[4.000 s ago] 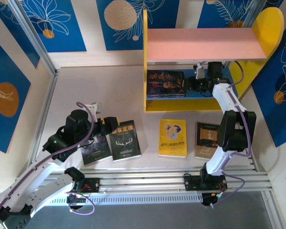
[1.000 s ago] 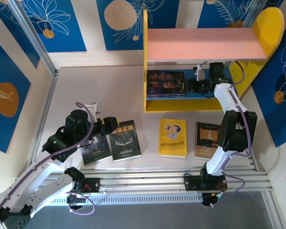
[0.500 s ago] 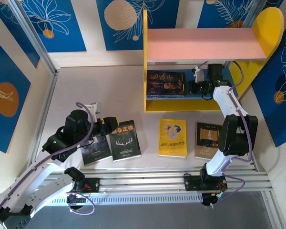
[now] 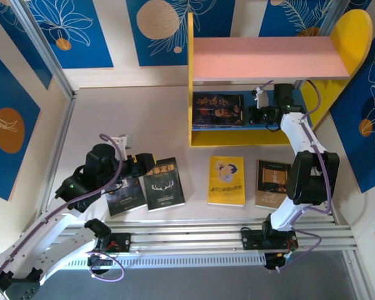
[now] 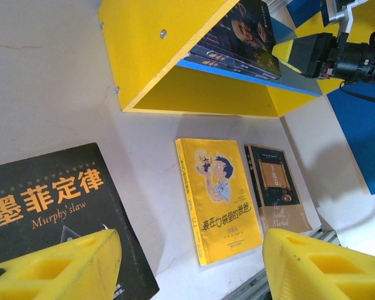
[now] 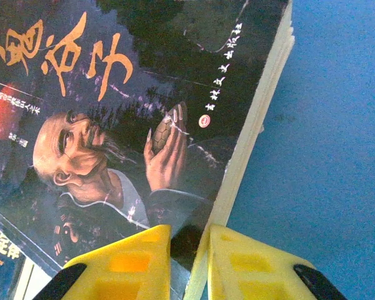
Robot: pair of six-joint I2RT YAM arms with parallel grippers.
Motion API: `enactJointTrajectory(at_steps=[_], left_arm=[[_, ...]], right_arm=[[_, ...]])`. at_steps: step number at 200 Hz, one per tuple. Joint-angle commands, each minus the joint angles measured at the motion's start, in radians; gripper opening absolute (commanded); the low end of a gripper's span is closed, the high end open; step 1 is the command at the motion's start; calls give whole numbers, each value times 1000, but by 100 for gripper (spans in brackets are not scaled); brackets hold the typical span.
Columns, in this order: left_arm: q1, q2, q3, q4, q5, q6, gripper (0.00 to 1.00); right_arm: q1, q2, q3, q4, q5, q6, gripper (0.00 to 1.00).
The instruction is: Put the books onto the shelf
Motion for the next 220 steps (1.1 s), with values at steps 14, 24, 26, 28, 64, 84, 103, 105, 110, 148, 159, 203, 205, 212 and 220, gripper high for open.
enactJointTrajectory(at_steps=[14,24,26,28,64,84,103,105,110,148,159,203,205,212,220], left_arm=[[-4,-13,10,-6,-14,6,62],[-5,-10,12,-6,-15,6,62],[-5,-9,13,-6,-15,6,62],[-5,-9,13,-6,-15,6,62],[-5,-1,18,-6,-13,6,62],[-4,-2,16,-7,-15,5,62],[-5,-3,15,-8,-15,5,62],[-5,-5,15,-8,-15,5,62],[-5,-5,15,-9,-15,5,62],[-5,-9,13,-10,-18,3,62],[-5,-7,13,-10,-18,2,62],[-5,-9,10,-11,-17,5,62],[-5,-9,10,-11,-18,5,62],[-5,-10,10,-11,-18,5,62],[-5,-9,10,-10,-18,6,63]], right_arm=[[-32,45,44,-24,-105,-24,20],[-38,51,45,-17,-122,-27,20],[-39,53,46,-15,-124,-28,20],[-40,52,45,-14,-127,-29,20],[-43,67,54,4,-176,-42,20],[-42,65,44,34,-191,-49,20],[-40,73,61,27,-206,-58,20],[-40,73,62,27,-207,-58,20],[-40,74,64,25,-208,-58,20],[-32,63,59,19,-220,-50,20],[-29,64,60,15,-221,-46,21],[-24,66,82,-12,-198,5,28],[-24,65,84,-13,-194,10,29],[-25,62,85,-12,-181,29,30],[-26,57,85,-7,-175,47,32]])
